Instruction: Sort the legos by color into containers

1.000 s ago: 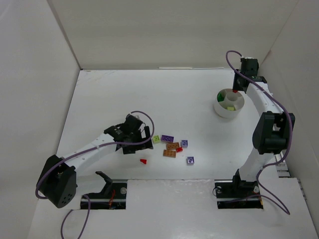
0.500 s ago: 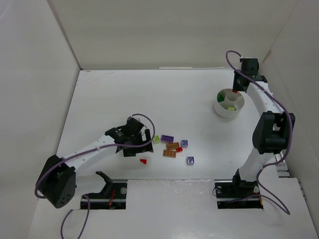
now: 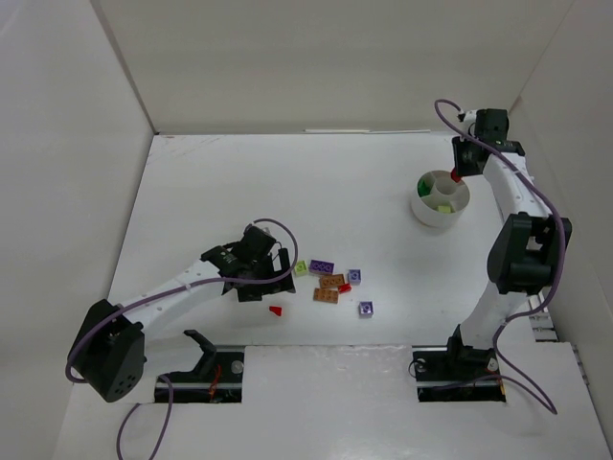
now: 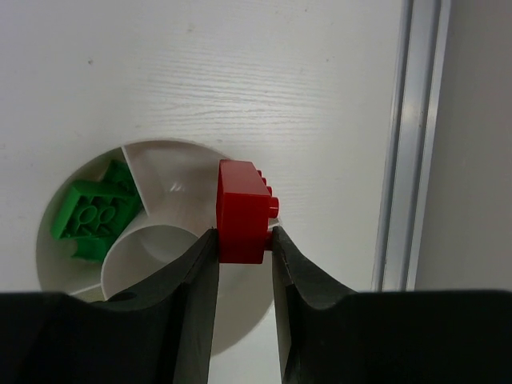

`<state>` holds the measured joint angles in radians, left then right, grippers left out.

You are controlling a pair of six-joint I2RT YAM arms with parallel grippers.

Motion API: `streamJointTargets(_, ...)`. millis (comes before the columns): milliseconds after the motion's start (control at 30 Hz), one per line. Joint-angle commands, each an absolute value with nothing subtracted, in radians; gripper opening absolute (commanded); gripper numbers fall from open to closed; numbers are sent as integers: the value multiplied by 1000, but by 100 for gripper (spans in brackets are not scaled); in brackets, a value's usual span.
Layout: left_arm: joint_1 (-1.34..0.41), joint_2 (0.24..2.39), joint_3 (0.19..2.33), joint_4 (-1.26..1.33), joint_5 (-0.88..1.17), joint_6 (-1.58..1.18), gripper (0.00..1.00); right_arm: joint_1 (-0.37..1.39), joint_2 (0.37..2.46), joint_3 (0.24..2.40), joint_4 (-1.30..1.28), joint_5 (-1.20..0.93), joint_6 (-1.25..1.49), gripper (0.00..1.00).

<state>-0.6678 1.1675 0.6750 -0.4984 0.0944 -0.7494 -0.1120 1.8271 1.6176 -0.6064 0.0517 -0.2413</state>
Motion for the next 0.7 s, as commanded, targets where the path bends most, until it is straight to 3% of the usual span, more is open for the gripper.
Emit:
streamJointTargets(0,-672,1161,666,-500,98,-749,93,-120,1851,1677,-637,-50,-293,4)
streamJointTargets(200,-672,1161,666,-500,98,-749,93,-120,1879,1689,-669,-40,-316,8)
streamJointTargets(300,-672,1170,666,-500,98,-749,93,-129,1890,1703,-682,-29,-316,27)
streamJointTargets(500,-672,1180,684,-500,98,-749,93,-129,1878,1712,-692,-20,-305,43)
streamJointTargets(667,-672,1189,684,-500,98,-739,93,-129,1856,1712,-692,-20,-305,44)
